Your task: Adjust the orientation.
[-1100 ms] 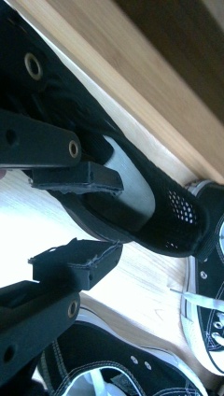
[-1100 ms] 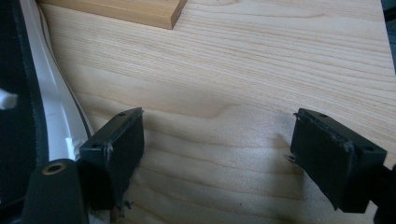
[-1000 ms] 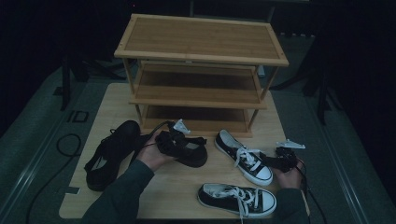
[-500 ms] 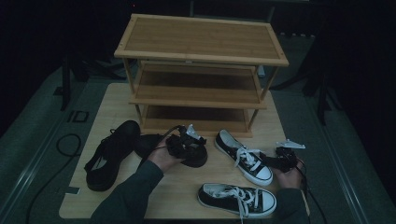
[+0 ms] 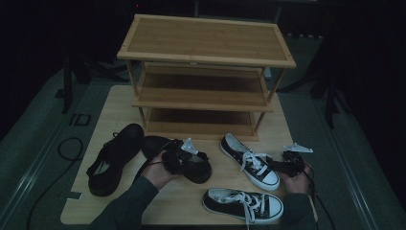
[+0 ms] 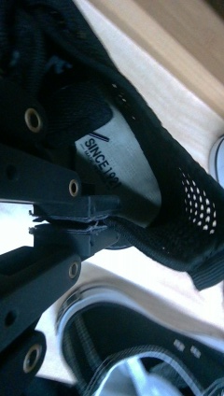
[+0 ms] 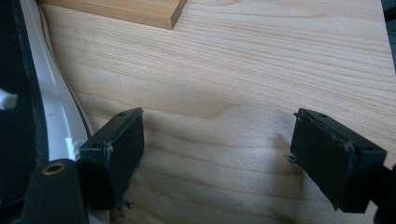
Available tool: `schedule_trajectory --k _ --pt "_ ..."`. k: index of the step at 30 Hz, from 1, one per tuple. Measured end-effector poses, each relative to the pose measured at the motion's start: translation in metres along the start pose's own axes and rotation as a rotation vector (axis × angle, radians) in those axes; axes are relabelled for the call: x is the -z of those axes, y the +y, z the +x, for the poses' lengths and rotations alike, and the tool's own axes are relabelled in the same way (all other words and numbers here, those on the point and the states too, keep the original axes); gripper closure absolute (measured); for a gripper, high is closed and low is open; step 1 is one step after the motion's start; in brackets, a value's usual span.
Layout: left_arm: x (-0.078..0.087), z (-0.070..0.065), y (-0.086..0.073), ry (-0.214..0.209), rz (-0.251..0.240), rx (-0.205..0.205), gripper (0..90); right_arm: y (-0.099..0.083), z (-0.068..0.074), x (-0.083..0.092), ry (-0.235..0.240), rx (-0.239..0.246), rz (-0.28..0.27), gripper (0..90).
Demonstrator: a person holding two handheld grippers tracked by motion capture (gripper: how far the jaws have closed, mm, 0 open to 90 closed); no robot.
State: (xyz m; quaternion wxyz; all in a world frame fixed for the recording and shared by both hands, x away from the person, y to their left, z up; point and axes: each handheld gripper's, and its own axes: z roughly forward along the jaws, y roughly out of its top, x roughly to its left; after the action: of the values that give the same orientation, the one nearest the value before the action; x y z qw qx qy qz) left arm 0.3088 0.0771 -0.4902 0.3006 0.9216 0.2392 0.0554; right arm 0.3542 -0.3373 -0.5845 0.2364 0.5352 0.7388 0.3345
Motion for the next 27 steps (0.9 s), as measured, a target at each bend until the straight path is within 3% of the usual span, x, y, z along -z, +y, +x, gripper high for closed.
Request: schedule_trajectory --k 5,13,18,20,25,27 --pt "0.01 -0.007 -0.013 -0.006 0.017 -0.02 85.3 0.0 0.0 0.0 0.0 0.0 0.0 17.1" --pt "0.032 -0.009 -0.042 0.009 0.033 0.025 82.6 0.0 0.0 0.0 0.0 0.0 0.0 17.1" --pt "0.045 -0.011 -0.057 0.007 0.053 0.029 79.2 0.0 0.0 0.0 0.0 0.0 0.0 17.1" --pt "0.047 -0.013 -0.059 0.011 0.061 0.031 76.6 0.0 0.0 0.0 0.0 0.0 0.0 17.1" --pt "0.052 -0.019 -0.058 0.041 0.099 -0.008 68.9 0.0 0.0 0.0 0.0 0.0 0.0 17.1" --pt "0.055 -0.02 -0.057 0.012 0.075 0.006 61.3 0.0 0.0 0.0 0.0 0.0 0.0 17.1"
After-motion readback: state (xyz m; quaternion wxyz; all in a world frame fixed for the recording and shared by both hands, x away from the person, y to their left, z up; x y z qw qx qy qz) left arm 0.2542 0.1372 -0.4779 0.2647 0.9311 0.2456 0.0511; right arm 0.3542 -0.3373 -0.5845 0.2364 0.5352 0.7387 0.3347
